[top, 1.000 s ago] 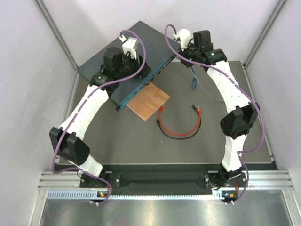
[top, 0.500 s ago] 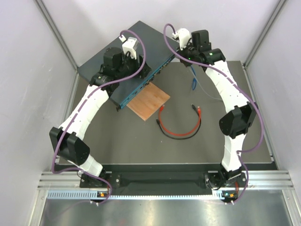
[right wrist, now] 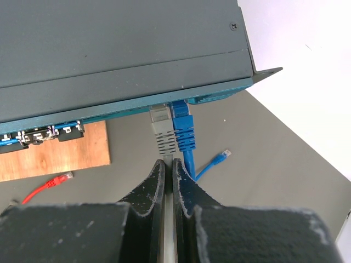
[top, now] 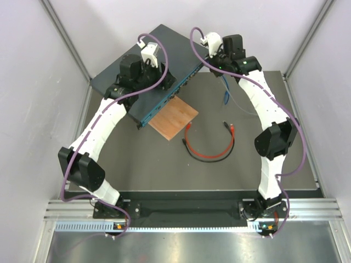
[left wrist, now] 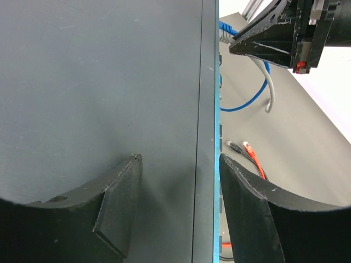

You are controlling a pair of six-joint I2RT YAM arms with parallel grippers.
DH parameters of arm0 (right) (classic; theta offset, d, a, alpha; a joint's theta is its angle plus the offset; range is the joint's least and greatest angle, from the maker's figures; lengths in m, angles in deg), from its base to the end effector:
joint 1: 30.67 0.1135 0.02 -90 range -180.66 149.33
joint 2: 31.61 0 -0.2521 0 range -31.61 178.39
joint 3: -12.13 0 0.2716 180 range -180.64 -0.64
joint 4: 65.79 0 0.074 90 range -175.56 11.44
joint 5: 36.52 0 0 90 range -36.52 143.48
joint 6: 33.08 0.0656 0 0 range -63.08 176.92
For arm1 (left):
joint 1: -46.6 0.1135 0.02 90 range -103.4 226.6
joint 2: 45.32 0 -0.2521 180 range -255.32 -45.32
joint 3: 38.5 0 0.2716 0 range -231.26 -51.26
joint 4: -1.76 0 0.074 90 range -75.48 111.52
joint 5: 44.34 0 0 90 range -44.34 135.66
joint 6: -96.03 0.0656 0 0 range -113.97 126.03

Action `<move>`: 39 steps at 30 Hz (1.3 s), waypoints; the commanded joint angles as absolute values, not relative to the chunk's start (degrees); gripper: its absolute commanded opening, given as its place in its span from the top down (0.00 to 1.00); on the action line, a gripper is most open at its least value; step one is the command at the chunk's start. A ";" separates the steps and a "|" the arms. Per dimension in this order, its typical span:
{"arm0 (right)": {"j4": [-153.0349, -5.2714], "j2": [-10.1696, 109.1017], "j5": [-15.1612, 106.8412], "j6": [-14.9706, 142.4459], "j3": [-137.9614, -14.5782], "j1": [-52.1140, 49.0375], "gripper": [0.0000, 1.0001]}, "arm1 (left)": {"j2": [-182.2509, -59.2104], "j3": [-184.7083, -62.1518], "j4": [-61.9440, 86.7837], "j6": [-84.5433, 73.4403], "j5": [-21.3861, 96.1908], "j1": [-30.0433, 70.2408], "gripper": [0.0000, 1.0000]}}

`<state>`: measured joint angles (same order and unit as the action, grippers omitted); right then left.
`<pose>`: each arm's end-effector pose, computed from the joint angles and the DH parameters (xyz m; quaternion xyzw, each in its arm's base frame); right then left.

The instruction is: Insert the plug into the switch port

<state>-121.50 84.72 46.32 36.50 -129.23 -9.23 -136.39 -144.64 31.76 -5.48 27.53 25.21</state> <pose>0.4601 0.1895 0.3834 -0.3387 0.7990 0.0587 0.4934 0.3824 -0.1717 0.4010 0.1631 0.7719 -0.2902 0.5416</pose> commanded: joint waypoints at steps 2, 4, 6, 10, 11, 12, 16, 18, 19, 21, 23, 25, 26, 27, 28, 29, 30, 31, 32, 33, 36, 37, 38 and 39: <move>-100.89 86.69 40.39 37.23 -133.35 -4.91 1.00 | -138.40 -145.57 33.07 -6.28 27.91 25.94 0.36; -99.83 86.69 40.12 37.50 -133.26 -5.00 1.00 | -138.40 -145.57 32.98 -6.28 27.91 25.94 0.37; -98.52 86.77 39.51 37.59 -133.26 -4.91 1.00 | -138.31 -145.57 33.07 -6.28 27.91 26.03 0.36; -96.84 86.95 37.84 38.11 -133.26 -4.74 1.00 | -138.31 -145.57 33.07 -6.28 27.91 26.12 0.36; -96.58 86.86 37.84 38.11 -133.35 -4.56 1.00 | -138.31 -145.57 33.16 -6.28 28.08 26.12 0.36; -96.14 86.95 37.66 38.11 -133.35 -4.47 1.00 | -138.31 -145.48 33.16 -6.28 27.91 26.12 0.36; -94.64 87.56 36.96 37.68 -134.58 -4.04 1.00 | -138.58 -145.39 33.16 -6.28 27.91 26.21 0.37; -94.99 88.09 36.87 37.67 -135.20 -3.95 1.00 | -138.58 -145.39 33.16 -6.36 27.91 26.21 0.37; -95.34 88.18 36.87 37.50 -135.20 -3.86 1.00 | -138.66 -145.39 33.16 -6.28 28.00 26.29 0.37; -96.84 87.83 37.13 37.32 -134.23 -3.77 1.00 | -138.66 -145.30 33.16 -6.19 28.00 26.38 0.37; -96.41 85.65 38.27 36.88 -130.55 -4.03 1.00 | -138.49 -145.22 33.42 -6.19 28.09 26.47 0.37; -96.14 83.97 39.06 36.62 -127.56 -4.47 0.97 | -138.31 -145.04 33.51 -6.19 28.00 26.47 0.37; -96.22 82.74 39.33 36.45 -125.37 -4.91 0.96 | -138.23 -145.04 33.42 -6.10 28.00 26.47 0.37; -97.01 82.21 39.33 36.18 -124.57 -5.17 0.95 | -138.22 -144.87 33.33 -6.10 27.91 26.47 0.37; -97.19 81.68 39.50 36.27 -122.91 -5.52 0.93 | -138.22 -144.78 33.33 -6.19 28.00 26.47 0.37; -97.54 80.72 39.42 36.36 -122.20 -6.40 0.92 | -138.22 -144.78 33.33 -6.19 27.91 26.47 0.37; -98.24 80.45 39.33 36.53 -121.75 -6.84 0.90 | -138.22 -144.78 33.25 -6.28 27.82 26.47 0.37; -98.51 80.18 39.24 36.62 -121.40 -7.19 0.85 | -138.22 -144.78 33.24 -6.36 27.73 26.47 0.37; -98.77 79.66 39.16 36.71 -120.70 -7.98 0.82 | -138.22 -144.78 33.16 -6.54 27.73 26.47 0.37; -99.47 79.48 39.07 36.62 -120.52 -8.34 0.79 | -138.40 -144.78 32.98 -6.71 27.56 26.47 0.37; -100.35 78.86 38.80 36.27 -120.08 -9.31 0.76 | -138.66 -145.04 32.98 -6.98 27.47 26.47 0.37; -100.88 78.69 38.72 35.92 -119.73 -9.48 0.75 | -138.66 -145.04 33.07 -7.07 27.38 26.47 0.37; -100.97 78.34 38.80 35.92 -119.38 -9.74 0.75 | -138.58 -145.13 32.98 -6.98 27.38 26.47 0.37; -101.14 78.16 38.72 35.74 -119.11 -9.83 0.75 | -138.66 -145.22 32.98 -7.07 27.38 26.56 0.37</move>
